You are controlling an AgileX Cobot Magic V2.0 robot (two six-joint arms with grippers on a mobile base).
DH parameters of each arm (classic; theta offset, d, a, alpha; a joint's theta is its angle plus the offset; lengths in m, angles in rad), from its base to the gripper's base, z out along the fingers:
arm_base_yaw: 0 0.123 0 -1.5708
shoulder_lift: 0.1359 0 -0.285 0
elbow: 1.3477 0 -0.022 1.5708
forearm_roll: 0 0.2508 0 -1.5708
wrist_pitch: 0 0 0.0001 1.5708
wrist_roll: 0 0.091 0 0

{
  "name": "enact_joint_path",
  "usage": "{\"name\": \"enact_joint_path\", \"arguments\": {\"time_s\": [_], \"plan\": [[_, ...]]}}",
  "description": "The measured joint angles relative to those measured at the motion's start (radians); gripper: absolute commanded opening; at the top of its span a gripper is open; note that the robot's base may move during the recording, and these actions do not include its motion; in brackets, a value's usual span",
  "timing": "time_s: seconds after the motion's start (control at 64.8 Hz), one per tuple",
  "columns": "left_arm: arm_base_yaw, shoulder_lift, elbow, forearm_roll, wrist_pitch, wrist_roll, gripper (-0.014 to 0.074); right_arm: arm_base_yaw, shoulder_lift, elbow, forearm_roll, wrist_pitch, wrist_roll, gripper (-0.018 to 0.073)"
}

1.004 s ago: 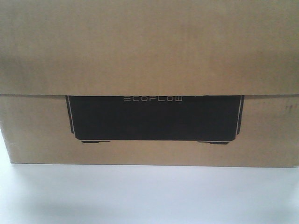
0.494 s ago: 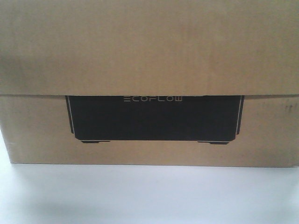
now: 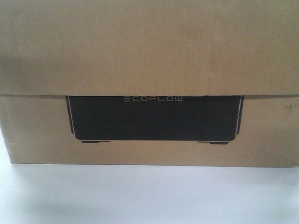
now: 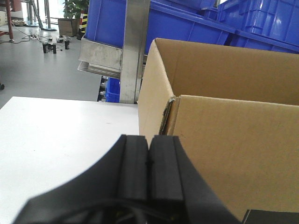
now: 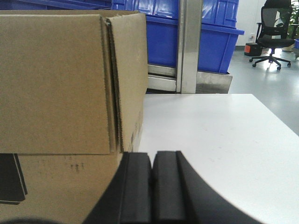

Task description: Grab box from left shelf to table start

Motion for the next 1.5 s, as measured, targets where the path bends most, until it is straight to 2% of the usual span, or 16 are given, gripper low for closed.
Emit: {"name": "enact_joint_path", "arguments": {"time_s": [0.726,0.865,0.911,1.05,1.174,1.313,1.498], "plan": [[0.0,0.0,0.01,0.0,-0.002,0.0,-0.0094,0.0,-0.001,0.0,-0.003,0.0,0.006,0.0048],[0.015,-0.033,0.056,-0.06,0.003,0.002,-0.0094,0.0,-0.001,0.0,-0.003,0.0,0.006,0.0048],[0.028,-0.073,0.077,-0.07,0.015,0.017,-0.0094,0.0,-0.001,0.0,-0.003,0.0,0.006,0.0048],[0.09,-0.242,0.161,-0.113,0.055,0.183,-0.0094,0.0,-0.001,0.0,-0.003,0.0,0.006,0.0048],[0.118,-0.367,0.237,-0.161,0.068,0.284,-0.0094,0.0,-0.001,0.0,-0.003,0.0,0.006,0.0048],[0.12,-0.435,0.313,-0.174,0.066,0.296,-0.0094,0.0,-0.001,0.0,-0.003,0.0,0.006,0.0048],[0.12,-0.439,0.321,-0.153,0.082,0.261,-0.0094,0.0,-0.001,0.001,-0.003,0.0,0.006,0.0048]]}}
